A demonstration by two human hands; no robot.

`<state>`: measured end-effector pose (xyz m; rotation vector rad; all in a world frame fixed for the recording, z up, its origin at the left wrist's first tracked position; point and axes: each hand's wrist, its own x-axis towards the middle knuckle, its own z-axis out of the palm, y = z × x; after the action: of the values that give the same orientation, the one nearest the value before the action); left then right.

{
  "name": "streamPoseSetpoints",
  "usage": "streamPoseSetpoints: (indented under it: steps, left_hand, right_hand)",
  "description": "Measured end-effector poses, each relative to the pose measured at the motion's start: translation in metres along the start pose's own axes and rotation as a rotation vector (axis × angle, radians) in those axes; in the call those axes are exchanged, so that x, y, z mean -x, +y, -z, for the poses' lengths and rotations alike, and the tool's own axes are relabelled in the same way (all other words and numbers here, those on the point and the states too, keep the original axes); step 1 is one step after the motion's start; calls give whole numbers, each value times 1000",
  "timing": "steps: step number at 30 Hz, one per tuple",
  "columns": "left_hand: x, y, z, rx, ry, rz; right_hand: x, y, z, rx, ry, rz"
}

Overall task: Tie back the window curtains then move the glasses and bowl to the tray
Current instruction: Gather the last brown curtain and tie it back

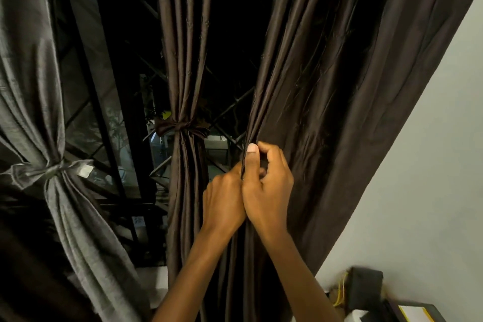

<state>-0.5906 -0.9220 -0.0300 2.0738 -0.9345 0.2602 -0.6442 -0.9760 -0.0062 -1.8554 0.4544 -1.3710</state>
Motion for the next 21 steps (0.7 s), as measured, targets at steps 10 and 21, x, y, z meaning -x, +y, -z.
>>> streamPoseSetpoints:
  steps: [10, 21]
  left_hand:
    - [1, -3, 19, 244, -370, -27]
    - [-1, 43, 38, 551, 62, 83]
  right_hand:
    - [-4, 7, 6, 83, 72, 49]
    - [-5, 10, 10, -15, 5, 27]
